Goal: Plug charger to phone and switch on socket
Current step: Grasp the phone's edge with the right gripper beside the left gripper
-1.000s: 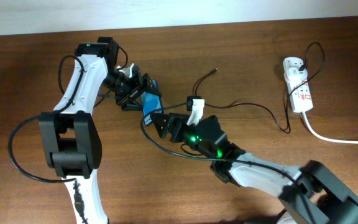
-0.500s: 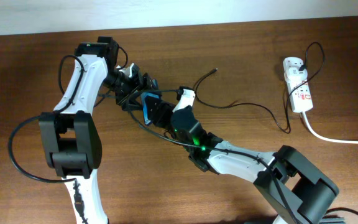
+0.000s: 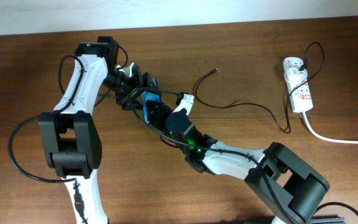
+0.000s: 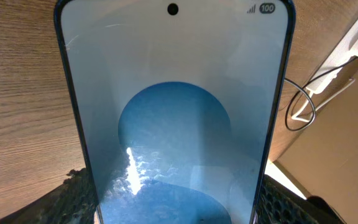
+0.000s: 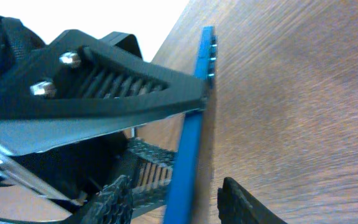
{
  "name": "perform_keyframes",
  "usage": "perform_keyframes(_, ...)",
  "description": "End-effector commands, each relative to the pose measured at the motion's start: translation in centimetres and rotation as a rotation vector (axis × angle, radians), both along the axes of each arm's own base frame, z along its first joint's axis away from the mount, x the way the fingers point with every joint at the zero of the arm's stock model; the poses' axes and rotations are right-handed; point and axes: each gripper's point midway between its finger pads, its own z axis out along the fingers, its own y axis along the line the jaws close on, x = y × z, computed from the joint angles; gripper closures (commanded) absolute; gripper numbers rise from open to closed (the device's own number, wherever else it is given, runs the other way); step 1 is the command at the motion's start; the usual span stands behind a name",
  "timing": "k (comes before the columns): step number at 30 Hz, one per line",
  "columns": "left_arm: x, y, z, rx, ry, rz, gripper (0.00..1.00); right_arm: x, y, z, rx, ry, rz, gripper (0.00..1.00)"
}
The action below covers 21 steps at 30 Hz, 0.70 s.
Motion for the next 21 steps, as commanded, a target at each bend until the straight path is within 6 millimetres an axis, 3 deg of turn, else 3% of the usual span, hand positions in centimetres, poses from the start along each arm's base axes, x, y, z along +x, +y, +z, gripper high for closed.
perform_keyframes(1,0.5,-0.4,1.0,-0.035,-0.016,0.010,0.35,0.1,0.6,0.3,-0.008,-0.004,-0.013,0.55)
perform_keyframes(4,0.5,-0.5,1.0,-0.035,-0.016,0.010,0.35,0.1,0.5,0.1,-0.015,0.001,-0.016,0.58)
perform_keyframes(7,0.5,-0.7,1.0,-0.035,-0.023,0.003,0.35,0.1,0.5,0.1,-0.017,0.003,-0.015,0.67)
perform_keyframes(17,0.0,-2.0,0.9,-0.032,-0.023,-0.030,0.36,0.0,0.0,-0.9,-0.053,0.031,-0.027,0.75)
perform_keyframes(21,0.0,-2.0,0.9,-0.028,-0.024,-0.030,0.35,0.2,-0.4,-1.1,-0.064,0.032,-0.045,0.84)
